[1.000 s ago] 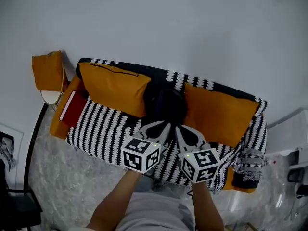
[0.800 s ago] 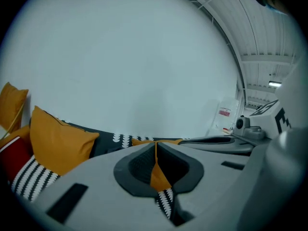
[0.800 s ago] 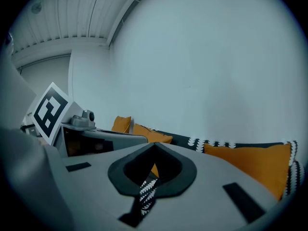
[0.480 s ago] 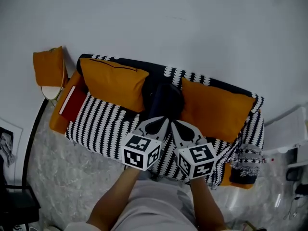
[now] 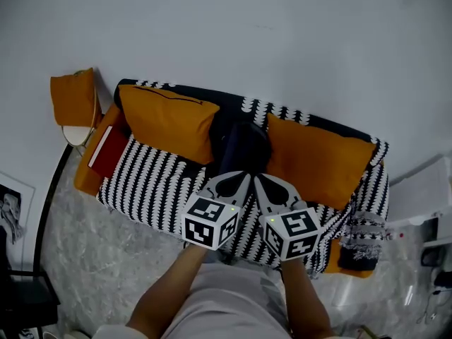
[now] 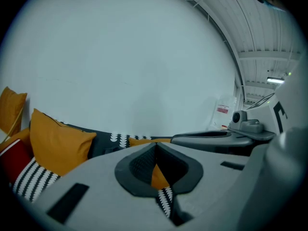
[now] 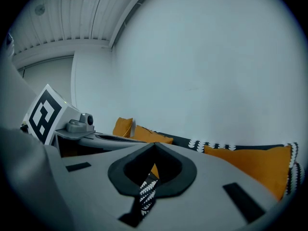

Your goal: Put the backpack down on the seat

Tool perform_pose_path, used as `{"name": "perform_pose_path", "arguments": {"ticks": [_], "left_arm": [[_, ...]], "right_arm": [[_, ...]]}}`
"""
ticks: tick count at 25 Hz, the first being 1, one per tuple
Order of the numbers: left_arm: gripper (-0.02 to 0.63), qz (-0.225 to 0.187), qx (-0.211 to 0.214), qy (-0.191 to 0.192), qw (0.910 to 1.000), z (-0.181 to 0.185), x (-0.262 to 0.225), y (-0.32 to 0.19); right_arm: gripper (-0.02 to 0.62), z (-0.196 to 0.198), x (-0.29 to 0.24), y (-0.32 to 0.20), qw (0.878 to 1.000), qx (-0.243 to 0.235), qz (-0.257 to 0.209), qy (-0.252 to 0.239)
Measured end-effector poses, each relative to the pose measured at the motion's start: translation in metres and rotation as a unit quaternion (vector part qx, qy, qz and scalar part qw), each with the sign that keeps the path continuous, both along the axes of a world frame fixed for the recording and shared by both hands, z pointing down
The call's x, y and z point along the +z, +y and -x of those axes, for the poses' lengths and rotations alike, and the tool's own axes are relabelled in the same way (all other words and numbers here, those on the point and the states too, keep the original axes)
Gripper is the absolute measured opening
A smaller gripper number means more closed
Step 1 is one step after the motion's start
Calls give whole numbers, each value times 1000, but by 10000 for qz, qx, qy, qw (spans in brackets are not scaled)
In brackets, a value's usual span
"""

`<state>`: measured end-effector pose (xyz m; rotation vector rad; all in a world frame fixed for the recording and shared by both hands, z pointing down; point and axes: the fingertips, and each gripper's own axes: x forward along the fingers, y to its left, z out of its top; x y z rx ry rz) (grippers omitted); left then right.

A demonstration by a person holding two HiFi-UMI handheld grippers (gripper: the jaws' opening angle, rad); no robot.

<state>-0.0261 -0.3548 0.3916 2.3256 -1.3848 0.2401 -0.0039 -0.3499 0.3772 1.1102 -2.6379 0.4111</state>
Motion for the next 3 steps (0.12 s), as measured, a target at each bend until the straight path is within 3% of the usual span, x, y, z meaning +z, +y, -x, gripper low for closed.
{"name": "perform_pose_path", "arguments": {"ticks": [3], "left_arm": [[6,3,-5,-28,10000,-1,1,-1]], "right_arm": [[1,-1,1,-1,10000,-11,9,4]]}}
